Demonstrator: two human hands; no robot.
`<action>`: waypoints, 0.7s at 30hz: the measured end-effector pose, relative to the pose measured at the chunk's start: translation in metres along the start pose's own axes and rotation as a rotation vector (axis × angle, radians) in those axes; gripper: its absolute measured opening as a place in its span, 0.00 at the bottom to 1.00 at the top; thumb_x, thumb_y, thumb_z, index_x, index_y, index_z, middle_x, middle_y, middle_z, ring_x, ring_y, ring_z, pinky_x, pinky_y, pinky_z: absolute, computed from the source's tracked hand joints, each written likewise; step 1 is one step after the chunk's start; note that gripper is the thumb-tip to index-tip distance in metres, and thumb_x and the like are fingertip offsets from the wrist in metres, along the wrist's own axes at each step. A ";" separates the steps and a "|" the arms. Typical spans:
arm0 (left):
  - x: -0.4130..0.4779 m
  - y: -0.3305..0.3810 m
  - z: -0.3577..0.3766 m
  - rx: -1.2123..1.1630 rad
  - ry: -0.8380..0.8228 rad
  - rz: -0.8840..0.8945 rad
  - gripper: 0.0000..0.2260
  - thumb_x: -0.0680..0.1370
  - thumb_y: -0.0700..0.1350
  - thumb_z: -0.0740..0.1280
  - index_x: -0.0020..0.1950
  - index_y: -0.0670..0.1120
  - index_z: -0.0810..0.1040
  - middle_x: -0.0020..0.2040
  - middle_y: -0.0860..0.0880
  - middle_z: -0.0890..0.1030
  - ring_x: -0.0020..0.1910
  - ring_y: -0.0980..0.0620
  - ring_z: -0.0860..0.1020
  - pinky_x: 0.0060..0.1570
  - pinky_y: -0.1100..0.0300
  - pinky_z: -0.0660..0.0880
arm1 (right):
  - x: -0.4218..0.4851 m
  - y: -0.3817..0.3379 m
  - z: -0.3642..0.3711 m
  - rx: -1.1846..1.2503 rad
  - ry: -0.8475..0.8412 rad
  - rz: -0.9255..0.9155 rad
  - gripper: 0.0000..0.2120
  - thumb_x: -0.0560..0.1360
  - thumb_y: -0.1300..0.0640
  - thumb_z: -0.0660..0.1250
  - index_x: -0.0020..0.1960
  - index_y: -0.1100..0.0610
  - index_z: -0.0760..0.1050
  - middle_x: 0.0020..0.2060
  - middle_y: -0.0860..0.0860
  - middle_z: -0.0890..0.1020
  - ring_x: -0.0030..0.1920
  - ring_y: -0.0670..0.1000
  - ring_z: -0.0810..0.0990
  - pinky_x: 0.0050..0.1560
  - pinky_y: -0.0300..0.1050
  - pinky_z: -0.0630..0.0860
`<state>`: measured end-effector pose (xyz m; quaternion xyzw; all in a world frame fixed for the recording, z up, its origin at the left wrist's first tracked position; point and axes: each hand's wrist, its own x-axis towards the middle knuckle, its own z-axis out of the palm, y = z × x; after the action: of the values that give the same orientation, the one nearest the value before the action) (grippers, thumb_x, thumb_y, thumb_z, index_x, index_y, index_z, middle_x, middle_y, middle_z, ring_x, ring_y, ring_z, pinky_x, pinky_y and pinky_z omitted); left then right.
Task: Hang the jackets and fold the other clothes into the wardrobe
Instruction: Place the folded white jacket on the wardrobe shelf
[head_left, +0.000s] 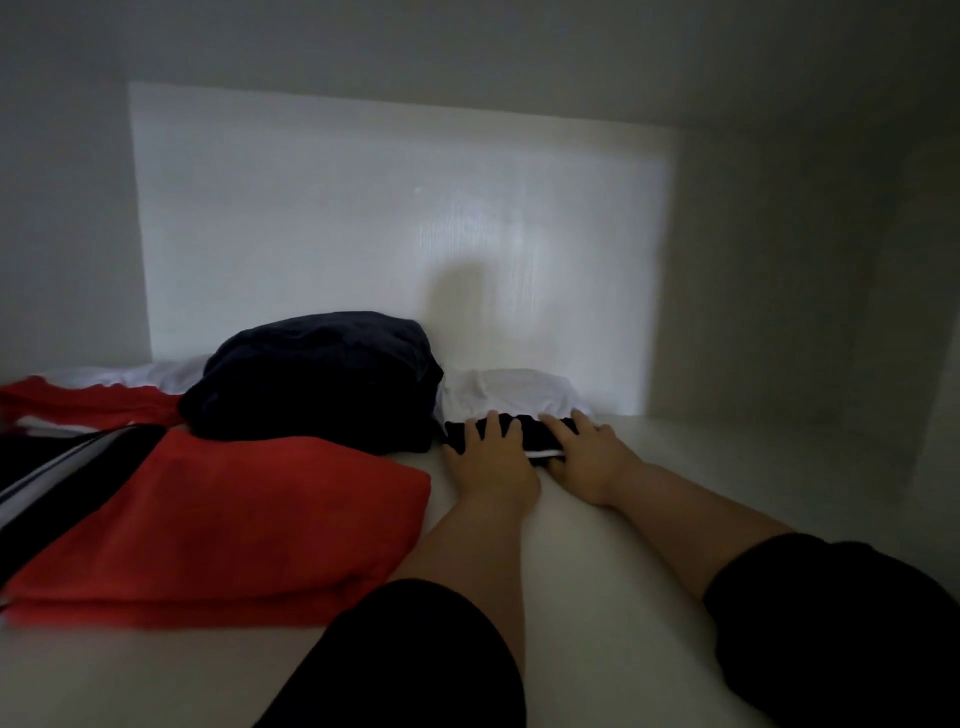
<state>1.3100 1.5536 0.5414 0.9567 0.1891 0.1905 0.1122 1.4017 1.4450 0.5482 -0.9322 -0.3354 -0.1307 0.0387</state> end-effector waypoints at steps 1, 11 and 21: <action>0.000 0.000 -0.001 -0.005 -0.003 0.010 0.28 0.80 0.46 0.58 0.78 0.52 0.50 0.79 0.49 0.48 0.77 0.44 0.45 0.73 0.39 0.48 | -0.003 -0.001 -0.002 -0.002 -0.003 -0.005 0.31 0.81 0.46 0.55 0.79 0.50 0.46 0.77 0.59 0.52 0.76 0.61 0.52 0.74 0.51 0.53; -0.065 0.029 -0.036 -0.021 -0.095 0.116 0.31 0.79 0.44 0.60 0.78 0.48 0.48 0.79 0.45 0.47 0.77 0.43 0.46 0.74 0.43 0.48 | -0.101 -0.020 -0.066 0.056 0.045 0.157 0.27 0.80 0.47 0.58 0.74 0.57 0.56 0.71 0.56 0.64 0.69 0.60 0.65 0.67 0.54 0.66; -0.198 0.034 -0.096 -0.017 0.154 0.472 0.27 0.81 0.50 0.56 0.78 0.48 0.51 0.78 0.46 0.50 0.77 0.45 0.47 0.74 0.44 0.50 | -0.276 -0.072 -0.128 -0.151 0.390 0.332 0.30 0.78 0.45 0.59 0.74 0.59 0.58 0.75 0.57 0.58 0.74 0.58 0.57 0.73 0.56 0.55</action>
<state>1.1117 1.4568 0.5737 0.9561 -0.0332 0.2852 0.0579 1.1237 1.3098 0.5954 -0.9319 -0.1536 -0.3242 0.0538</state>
